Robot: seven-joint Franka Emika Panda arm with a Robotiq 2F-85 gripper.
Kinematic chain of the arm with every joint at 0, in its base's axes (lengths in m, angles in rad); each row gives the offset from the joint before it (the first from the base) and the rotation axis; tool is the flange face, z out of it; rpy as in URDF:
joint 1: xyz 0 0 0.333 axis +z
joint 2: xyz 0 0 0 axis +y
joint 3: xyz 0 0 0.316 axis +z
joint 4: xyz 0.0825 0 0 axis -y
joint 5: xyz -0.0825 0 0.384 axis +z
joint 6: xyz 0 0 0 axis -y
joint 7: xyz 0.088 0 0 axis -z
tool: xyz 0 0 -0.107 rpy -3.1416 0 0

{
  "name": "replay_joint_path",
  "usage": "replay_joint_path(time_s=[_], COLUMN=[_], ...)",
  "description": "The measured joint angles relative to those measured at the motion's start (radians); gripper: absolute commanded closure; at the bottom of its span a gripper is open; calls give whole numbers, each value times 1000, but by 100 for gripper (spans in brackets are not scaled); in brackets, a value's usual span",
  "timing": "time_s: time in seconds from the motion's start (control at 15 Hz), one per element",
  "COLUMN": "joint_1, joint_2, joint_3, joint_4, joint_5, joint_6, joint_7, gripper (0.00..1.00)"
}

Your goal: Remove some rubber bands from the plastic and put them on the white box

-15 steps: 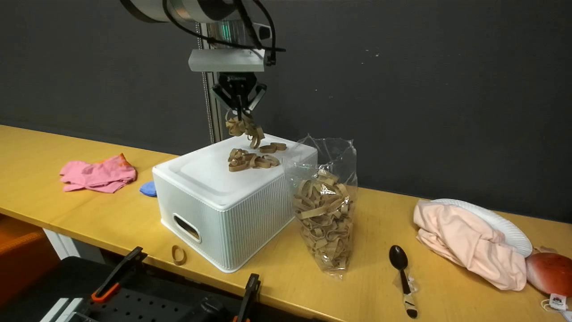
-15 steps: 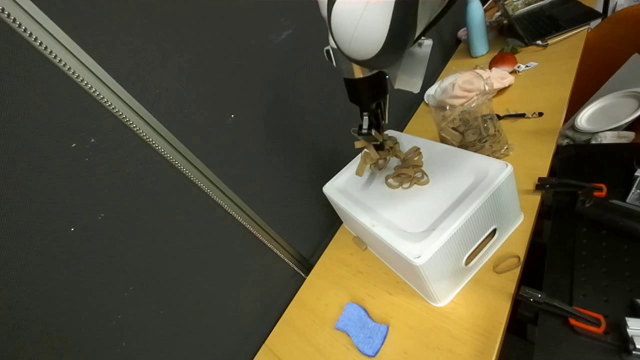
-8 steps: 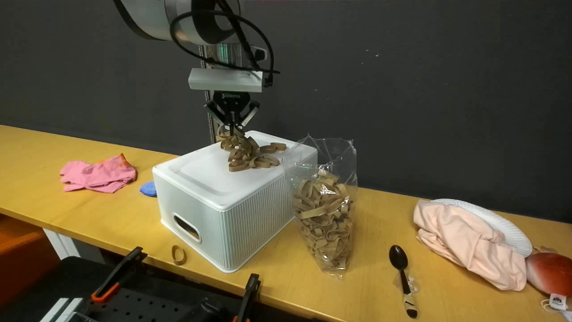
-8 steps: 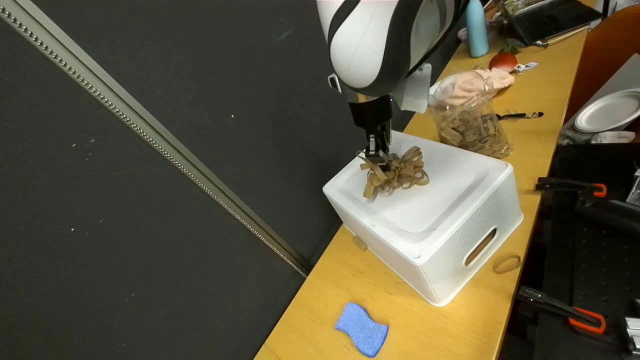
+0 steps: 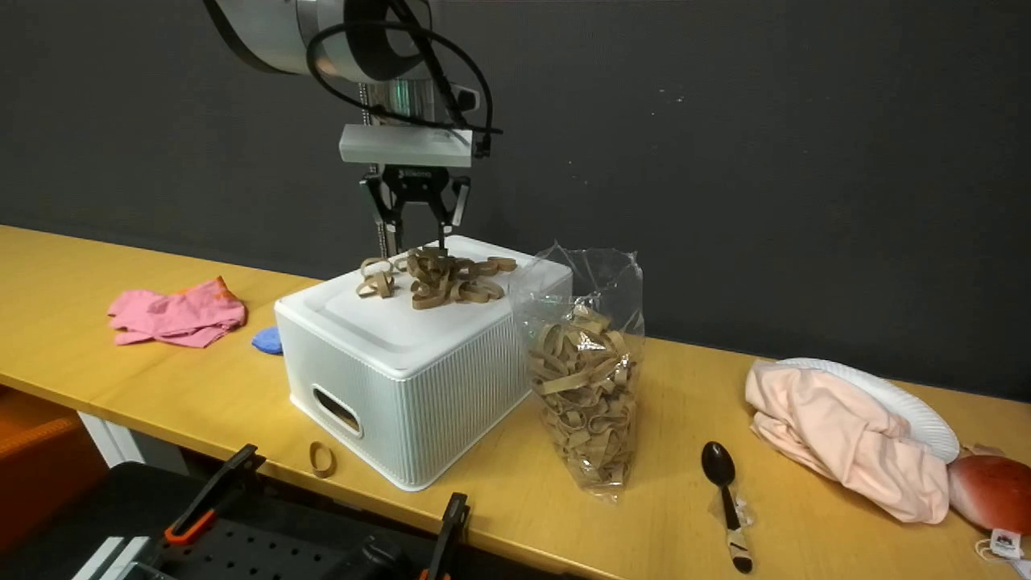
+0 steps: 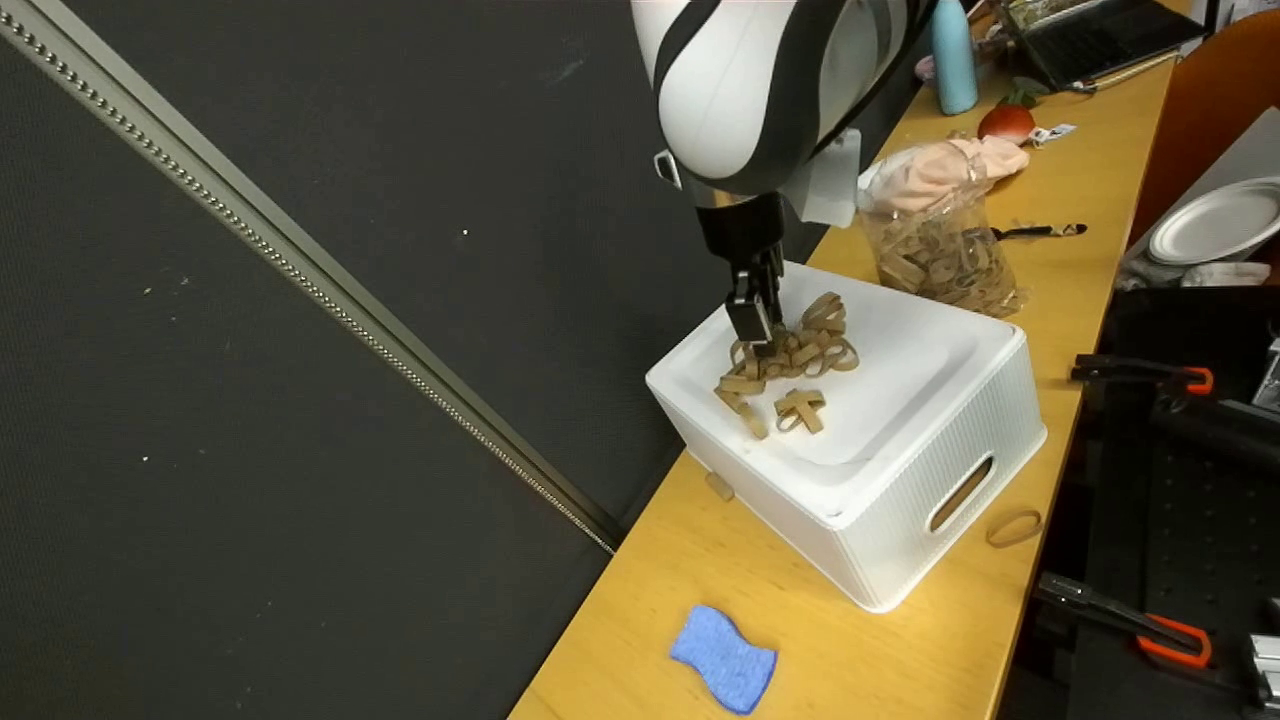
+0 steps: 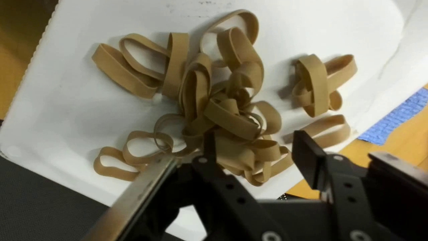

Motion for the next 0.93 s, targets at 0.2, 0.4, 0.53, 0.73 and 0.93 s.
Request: replay_joint_path(time_s=[0.2, 0.4, 0.53, 0.73, 0.93], joint_1=[-3, -6, -7, -8, -9], joint_2=[-2, -11, -23, -52, -80], joint_3=[0, 0, -1, -7, -15], joint_4=[7, 15, 21, 22, 22], joint_5=[0, -4, -8, -16, -53], joint_6=[-4, -25, -50, -88, -122], joint_7=[0, 4, 11, 28, 60], gripper=[0, 0, 0, 0, 0])
